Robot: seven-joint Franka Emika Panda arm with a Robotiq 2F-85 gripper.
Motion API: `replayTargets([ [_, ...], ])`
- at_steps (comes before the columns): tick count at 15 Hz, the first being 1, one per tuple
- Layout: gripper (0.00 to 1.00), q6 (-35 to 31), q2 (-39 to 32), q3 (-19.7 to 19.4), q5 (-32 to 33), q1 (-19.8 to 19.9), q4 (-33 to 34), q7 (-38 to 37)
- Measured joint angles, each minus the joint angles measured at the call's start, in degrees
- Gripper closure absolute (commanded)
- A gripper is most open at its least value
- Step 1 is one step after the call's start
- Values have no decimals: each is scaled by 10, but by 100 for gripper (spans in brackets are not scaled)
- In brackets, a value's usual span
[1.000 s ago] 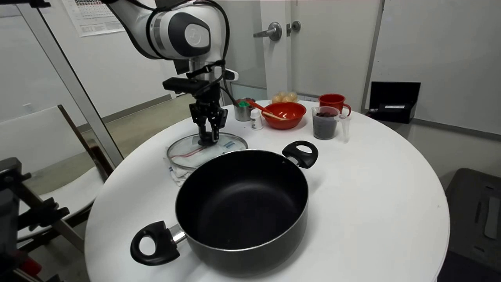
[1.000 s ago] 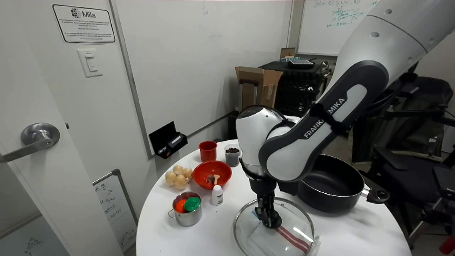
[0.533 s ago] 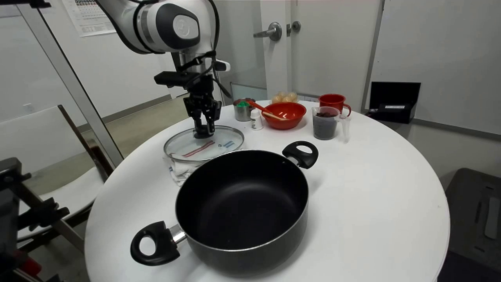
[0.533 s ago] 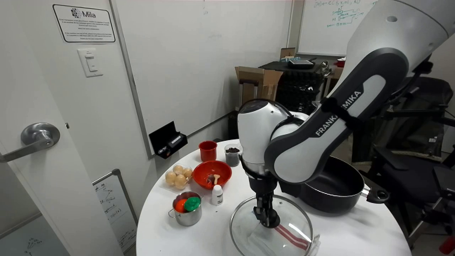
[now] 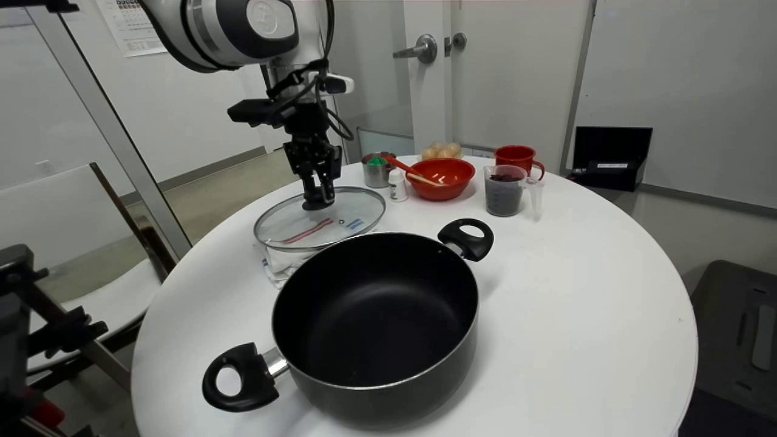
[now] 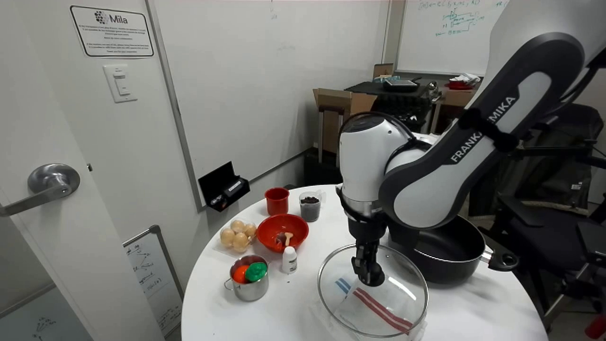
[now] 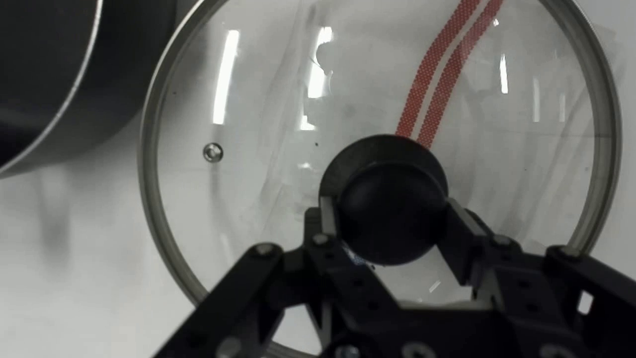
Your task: Cover the pot with the lid
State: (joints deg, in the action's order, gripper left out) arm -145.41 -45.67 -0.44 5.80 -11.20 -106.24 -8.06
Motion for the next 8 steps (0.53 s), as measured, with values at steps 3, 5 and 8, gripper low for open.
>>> replayTargets([
  [3, 74, -15, 35, -14, 4, -1, -41, -14],
  [5, 74, -17, 56, -22, 9, -3, -62, -22],
  [8, 74, -17, 83, -30, 11, -3, -87, -31],
])
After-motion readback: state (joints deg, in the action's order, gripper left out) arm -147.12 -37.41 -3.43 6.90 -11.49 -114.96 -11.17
